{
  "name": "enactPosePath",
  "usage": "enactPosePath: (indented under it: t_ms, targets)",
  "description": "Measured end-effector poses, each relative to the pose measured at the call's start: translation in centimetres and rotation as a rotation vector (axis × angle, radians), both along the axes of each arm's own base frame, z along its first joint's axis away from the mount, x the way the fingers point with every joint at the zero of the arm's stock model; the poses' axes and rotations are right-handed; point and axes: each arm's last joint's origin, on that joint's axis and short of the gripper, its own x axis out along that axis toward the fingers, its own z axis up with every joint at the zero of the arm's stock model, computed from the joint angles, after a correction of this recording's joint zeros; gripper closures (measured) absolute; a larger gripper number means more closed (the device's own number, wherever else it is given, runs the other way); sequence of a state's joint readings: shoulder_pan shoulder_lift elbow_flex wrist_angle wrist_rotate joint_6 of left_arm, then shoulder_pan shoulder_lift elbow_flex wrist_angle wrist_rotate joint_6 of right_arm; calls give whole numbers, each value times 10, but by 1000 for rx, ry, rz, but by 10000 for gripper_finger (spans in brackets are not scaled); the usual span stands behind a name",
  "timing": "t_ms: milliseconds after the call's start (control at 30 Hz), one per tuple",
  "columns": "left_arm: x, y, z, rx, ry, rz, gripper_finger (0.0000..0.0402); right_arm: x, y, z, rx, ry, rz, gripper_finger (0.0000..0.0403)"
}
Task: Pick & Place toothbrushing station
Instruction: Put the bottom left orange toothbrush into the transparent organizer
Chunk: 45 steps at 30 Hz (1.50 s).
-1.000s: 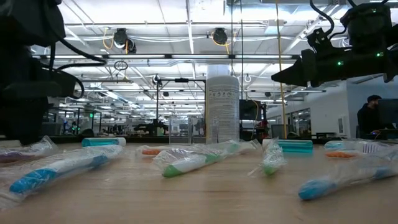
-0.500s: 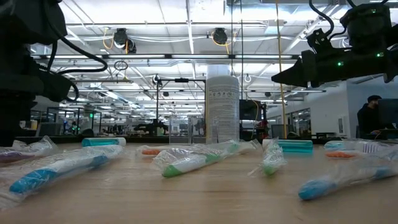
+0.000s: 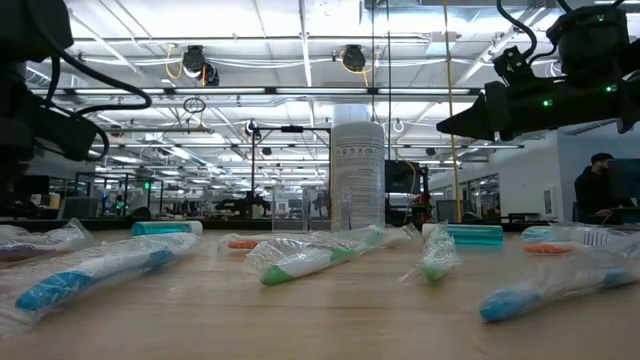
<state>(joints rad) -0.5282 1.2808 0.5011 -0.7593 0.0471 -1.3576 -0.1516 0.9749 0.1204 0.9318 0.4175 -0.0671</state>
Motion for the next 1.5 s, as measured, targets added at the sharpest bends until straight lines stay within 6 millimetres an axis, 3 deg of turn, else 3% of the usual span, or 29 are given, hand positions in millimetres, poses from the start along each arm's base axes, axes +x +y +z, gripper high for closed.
enactPosePath:
  t_ms: [333,600,733,933,1067,1267,1367,1500]
  targets:
    - [6,-1,3,20,-59,-11,347,0,0,0,0,1,0,291]
    - [22,-6,18,104,-201,-157,391,0,0,0,0,2,0,291]
    - [31,-4,28,173,-249,-192,393,0,0,0,0,2,0,291]
    - [58,-1,68,328,-398,-244,372,0,0,0,0,2,-1,291]
    - [81,6,107,642,-571,-259,382,0,0,0,-4,4,-1,291]
    - [113,28,155,1176,-835,117,396,0,0,0,-1,2,-1,291]
    - [124,45,170,1247,-853,199,386,0,0,0,-5,5,-1,291]
    - [142,76,172,1167,-930,178,369,0,0,0,-14,10,0,291]
